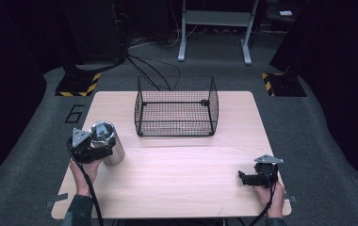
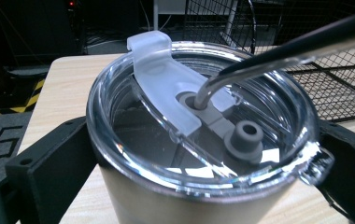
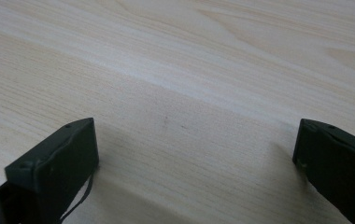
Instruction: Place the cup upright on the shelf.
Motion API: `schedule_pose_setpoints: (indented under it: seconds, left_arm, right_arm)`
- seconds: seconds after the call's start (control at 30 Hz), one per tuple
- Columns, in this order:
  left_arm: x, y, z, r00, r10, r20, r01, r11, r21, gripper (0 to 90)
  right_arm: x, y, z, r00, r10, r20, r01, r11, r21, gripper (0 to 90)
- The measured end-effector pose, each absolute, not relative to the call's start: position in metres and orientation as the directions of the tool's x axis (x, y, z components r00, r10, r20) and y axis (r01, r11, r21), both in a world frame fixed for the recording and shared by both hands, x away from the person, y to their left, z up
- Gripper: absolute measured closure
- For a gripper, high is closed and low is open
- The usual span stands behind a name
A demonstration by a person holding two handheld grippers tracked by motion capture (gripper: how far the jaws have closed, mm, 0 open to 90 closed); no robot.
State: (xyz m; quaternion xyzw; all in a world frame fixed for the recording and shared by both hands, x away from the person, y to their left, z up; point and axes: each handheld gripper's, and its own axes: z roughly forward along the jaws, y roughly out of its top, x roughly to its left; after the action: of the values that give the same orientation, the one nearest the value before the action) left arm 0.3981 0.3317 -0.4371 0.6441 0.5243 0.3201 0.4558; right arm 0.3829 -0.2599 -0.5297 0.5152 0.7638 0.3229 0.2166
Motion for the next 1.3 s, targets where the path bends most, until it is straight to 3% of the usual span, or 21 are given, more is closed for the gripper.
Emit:
schedule_pose_setpoints:
  seconds: [1.3]
  left_arm:
    - [0.406,0.323,-0.441,0.202,0.979,-0.024,0.359,-0.052,0.932,3.7]
  right_arm:
    - [0.383,-0.260,-0.530,-0.379,0.925,-0.004,0.645,0.268,0.716,0.0]
